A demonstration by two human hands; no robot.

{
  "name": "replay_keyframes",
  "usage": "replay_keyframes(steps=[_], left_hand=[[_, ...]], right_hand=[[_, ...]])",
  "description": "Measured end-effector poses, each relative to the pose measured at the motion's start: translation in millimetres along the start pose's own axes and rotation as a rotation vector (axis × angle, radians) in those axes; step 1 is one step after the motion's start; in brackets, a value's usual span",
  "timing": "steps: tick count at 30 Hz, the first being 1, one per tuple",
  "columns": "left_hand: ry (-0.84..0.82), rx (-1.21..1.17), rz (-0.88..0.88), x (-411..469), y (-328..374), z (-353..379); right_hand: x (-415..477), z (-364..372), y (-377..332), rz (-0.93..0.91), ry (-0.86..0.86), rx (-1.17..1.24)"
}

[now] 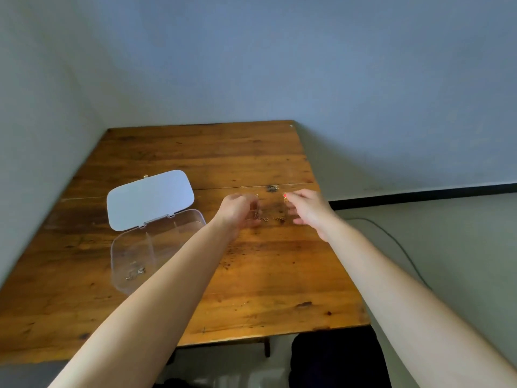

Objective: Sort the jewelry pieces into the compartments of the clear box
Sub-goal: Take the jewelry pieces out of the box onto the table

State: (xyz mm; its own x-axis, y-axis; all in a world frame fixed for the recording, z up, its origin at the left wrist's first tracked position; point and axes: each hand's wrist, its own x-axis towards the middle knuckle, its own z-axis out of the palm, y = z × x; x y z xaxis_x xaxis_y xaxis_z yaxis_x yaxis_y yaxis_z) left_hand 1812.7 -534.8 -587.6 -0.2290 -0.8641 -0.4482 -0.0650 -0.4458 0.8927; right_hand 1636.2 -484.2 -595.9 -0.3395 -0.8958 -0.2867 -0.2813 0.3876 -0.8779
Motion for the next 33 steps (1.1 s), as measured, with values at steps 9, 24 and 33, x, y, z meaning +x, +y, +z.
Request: replay_keyframes(steps=[9,24,33], left_hand=[[0.106,0.700,0.103,-1.4,-8.9,-16.6],[0.273,0.987,0.480,-134.6,5.6,-106.6],[0.278,1.110,0.364,-158.6,-14.8,-174.7]], right_hand=[[-2.5,1.6,25.8,-0.020,0.053,-0.529],[-100.1,34.2,-36.4,-0.273,0.048,-0.465],[-124.5,104.6,-65.3,-0.547,-0.195,-0.601]])
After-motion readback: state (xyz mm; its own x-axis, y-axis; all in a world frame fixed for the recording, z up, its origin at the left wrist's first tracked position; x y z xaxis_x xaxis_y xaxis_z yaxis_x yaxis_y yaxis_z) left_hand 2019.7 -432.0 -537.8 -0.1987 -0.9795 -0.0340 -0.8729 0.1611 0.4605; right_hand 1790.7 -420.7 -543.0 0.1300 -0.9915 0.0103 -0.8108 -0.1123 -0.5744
